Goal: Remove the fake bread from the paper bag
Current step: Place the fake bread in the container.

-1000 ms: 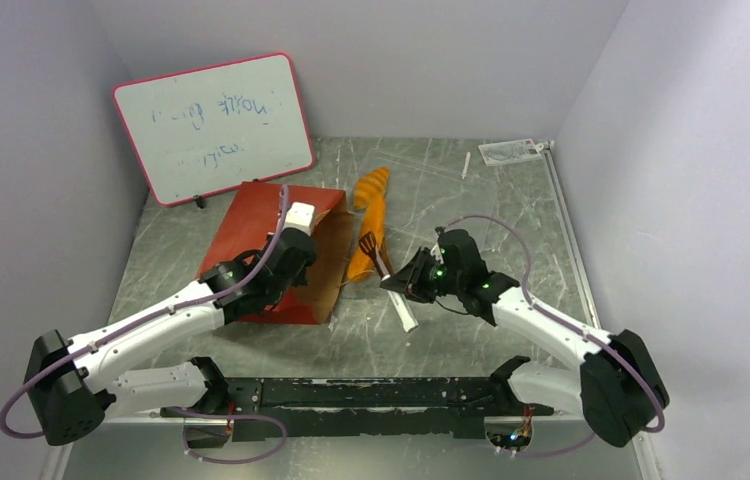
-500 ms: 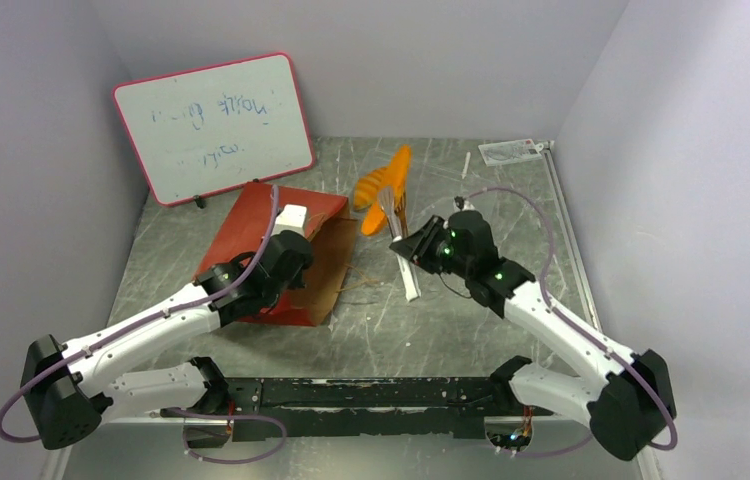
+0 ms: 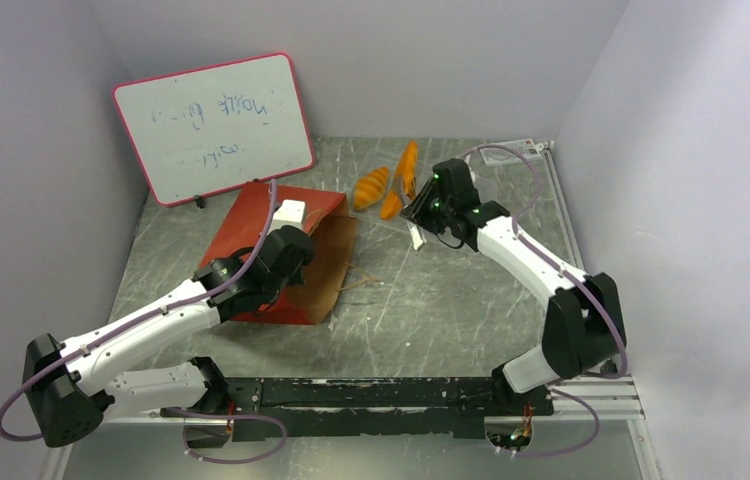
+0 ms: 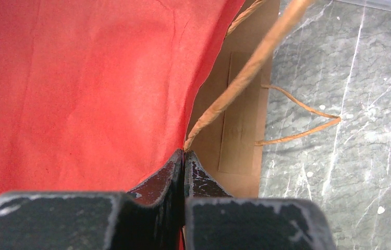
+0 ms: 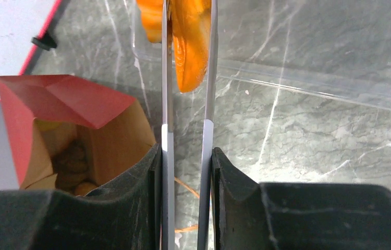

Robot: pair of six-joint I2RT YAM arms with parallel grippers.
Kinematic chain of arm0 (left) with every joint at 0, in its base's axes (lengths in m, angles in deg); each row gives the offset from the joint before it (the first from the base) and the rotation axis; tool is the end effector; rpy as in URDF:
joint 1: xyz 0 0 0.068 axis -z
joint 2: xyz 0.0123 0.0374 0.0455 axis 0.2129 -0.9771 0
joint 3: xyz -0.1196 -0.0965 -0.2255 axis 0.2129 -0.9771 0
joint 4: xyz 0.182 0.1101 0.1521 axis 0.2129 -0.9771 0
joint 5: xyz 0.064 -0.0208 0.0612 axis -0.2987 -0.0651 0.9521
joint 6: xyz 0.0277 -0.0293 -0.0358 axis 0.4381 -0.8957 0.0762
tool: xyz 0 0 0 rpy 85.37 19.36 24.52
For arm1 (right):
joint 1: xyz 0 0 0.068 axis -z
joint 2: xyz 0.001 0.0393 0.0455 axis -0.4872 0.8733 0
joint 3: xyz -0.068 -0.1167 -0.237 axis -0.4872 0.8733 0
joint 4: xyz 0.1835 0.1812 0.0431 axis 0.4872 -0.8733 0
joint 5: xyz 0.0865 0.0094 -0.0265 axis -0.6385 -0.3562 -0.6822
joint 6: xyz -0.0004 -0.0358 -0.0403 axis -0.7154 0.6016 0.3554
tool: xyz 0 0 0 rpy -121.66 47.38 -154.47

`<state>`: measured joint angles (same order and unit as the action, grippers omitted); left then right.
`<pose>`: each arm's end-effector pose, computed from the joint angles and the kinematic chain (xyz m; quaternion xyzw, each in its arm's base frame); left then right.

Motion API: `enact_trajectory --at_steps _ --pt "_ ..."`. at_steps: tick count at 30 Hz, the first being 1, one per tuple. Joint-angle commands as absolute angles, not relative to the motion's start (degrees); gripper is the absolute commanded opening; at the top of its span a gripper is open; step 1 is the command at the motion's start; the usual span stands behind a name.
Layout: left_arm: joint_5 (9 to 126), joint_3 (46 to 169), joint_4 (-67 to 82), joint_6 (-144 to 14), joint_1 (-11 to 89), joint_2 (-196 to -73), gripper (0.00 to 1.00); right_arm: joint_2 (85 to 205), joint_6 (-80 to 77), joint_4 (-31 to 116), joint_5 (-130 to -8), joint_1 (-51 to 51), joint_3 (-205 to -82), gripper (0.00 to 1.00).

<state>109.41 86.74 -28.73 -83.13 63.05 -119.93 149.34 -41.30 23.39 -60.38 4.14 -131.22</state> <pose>0.1541 -0.1573 0.2901 0.0485 0.8870 -0.0367 0.4578 0.2997 0.1395 0.2674 0.1708 0.8964 0.2351 0.3347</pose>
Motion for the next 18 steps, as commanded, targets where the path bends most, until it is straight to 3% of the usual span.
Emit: enact_trajectory --at_steps 1,10,18 --pt "109.85 89.11 -29.10 -83.49 62.74 -118.59 0.07 153.52 -37.76 20.54 -58.75 4.28 -137.06 0.00" --pt "109.49 87.65 -27.19 -82.27 62.74 -117.30 0.07 158.73 -37.58 17.51 -55.46 4.28 -140.84 0.00" --pt "109.41 86.29 -26.14 -82.00 62.74 -116.91 0.07 161.28 -38.76 18.19 -56.76 4.28 -142.46 0.29"
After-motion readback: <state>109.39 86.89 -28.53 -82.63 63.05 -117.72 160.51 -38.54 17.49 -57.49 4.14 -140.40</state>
